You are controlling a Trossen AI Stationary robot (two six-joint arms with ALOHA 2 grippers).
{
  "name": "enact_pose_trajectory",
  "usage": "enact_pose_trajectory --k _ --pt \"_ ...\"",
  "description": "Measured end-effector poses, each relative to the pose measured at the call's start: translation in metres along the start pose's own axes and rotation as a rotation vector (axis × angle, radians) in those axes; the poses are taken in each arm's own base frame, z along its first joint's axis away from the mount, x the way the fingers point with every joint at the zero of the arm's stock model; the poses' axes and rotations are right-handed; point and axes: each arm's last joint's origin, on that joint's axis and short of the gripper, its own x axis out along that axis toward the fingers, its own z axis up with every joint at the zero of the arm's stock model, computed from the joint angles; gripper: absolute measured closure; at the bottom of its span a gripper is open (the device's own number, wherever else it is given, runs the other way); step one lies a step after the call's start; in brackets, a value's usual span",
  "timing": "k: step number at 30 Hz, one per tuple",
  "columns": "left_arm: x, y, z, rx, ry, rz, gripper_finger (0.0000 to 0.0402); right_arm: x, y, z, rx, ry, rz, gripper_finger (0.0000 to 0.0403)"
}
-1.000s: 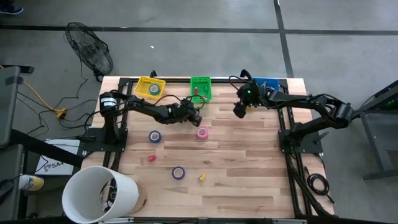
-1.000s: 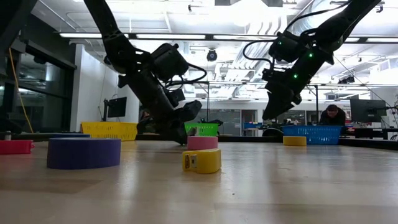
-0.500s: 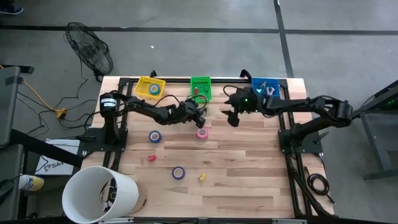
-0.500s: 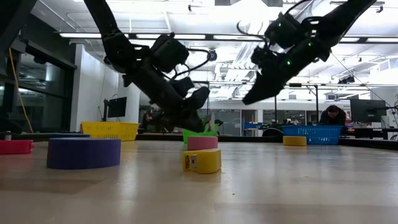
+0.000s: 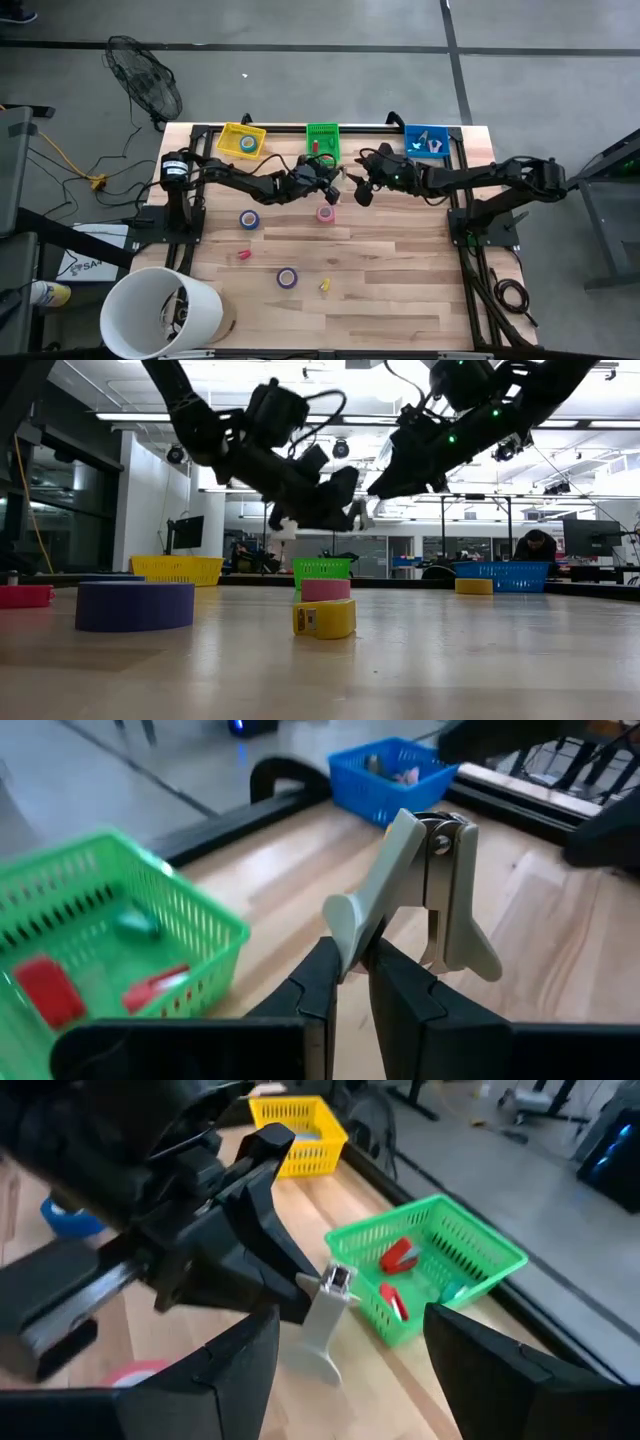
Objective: Pick and place Stapler, Stapler remover, tape
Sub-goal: Put the gray staple remover into the blue basket
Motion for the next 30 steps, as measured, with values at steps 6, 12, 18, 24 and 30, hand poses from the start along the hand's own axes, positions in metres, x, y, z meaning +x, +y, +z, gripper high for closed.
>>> enact_pose_trajectory --k 6,12,18,24,30 --pt "-0.005 -0.019 0.011 0.094 -0.061 0.056 0.0363 -0.002 0.006 0.004 -0.012 -0.043 0.008 0.0163" --pt "-0.007 -0.028 0.016 0.117 -0.080 0.050 0.0363 -0.002 0.006 0.005 -0.016 -0.059 0.014 0.0166" --pt "-0.006 -0.028 0.018 0.114 -0.083 0.046 0.0363 -0.002 0.007 0.005 -0.030 -0.058 0.015 0.0176" --pt "-0.006 -0.028 0.018 0.114 -0.083 0.046 0.0363 -0.002 0.006 0.005 -0.037 -0.058 0.015 0.0226" --pt "-0.006 -0.028 0.018 0.114 -0.083 0.043 0.0363 -0.002 0.007 0.005 -0.040 -0.052 0.018 0.0291"
